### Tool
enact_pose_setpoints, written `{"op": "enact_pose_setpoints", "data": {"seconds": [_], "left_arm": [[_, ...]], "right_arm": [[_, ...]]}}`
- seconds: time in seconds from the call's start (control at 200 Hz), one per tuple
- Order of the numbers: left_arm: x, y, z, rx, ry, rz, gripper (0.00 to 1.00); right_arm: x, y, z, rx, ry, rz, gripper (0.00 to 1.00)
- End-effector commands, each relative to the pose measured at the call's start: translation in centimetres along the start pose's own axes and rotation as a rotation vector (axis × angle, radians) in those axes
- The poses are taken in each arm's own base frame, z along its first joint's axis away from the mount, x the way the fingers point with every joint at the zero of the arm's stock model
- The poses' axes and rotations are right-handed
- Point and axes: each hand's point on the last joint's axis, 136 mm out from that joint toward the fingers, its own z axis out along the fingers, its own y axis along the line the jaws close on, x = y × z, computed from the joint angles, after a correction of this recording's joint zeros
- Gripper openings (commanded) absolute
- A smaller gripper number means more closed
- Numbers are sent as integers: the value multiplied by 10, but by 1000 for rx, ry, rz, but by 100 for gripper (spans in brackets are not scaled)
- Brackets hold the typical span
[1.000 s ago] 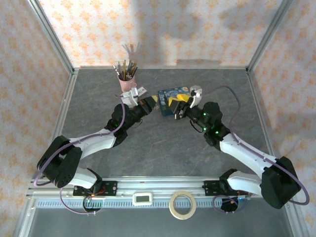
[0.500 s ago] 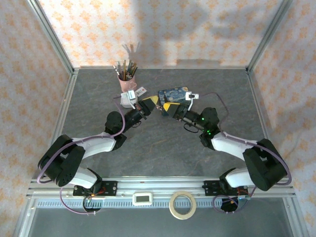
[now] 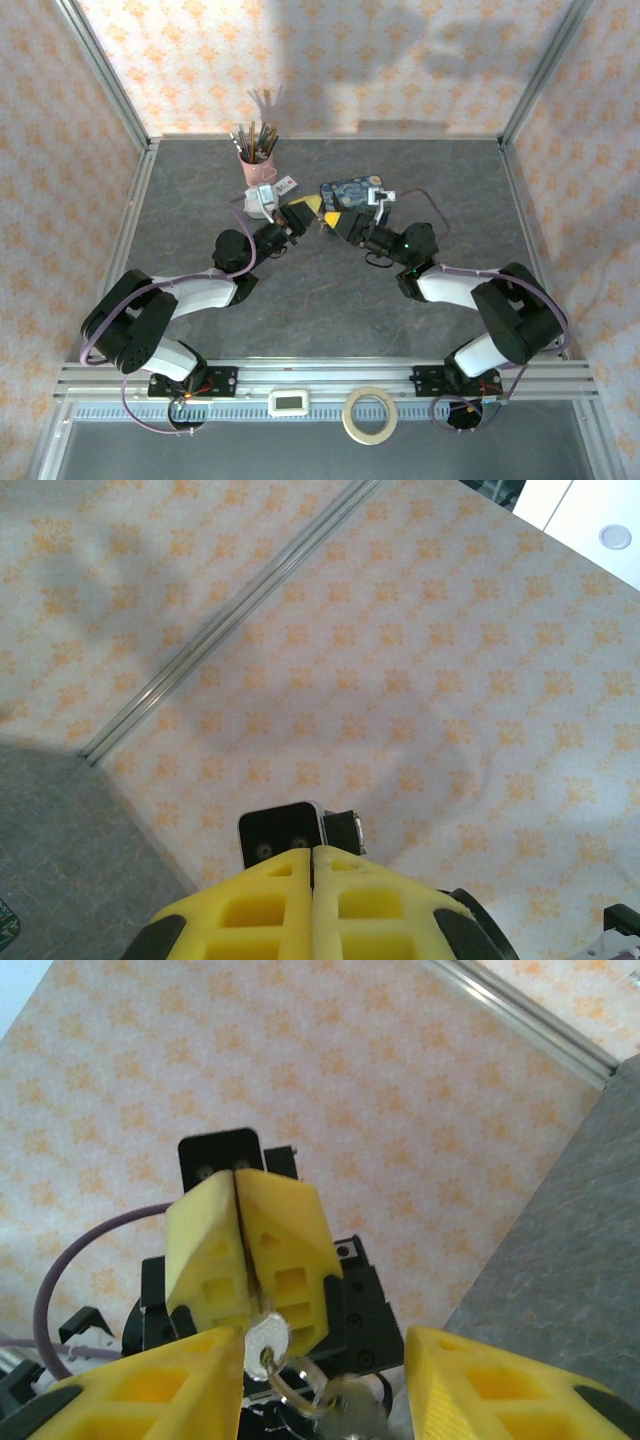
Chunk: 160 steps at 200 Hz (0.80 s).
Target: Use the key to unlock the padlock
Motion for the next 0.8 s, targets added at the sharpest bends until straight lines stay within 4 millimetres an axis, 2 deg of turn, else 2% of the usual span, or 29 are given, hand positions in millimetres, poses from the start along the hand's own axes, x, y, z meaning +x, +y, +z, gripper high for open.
{"op": "enact_pose_setpoints", "data": {"seconds": [0.0,0.195,0.335,0.596,0.796], "left_arm": [[1,-10,3,37,-5,39,0],[5,-11,4,33,2,37,0],[6,-10,3,33,-3,26,0],[7,-9,4,28,-9,27,0],[6,-10,2,23,-20,27,0]], "right_arm": [[-6,27,4,-107,-8,-47,44],[-5,29,7,-134,-6,-29,39],[-3,29,8,-155,2,-6,27],[3,33,12,-191,13,26,22],[3,30,13,-193,13,31,4]]}}
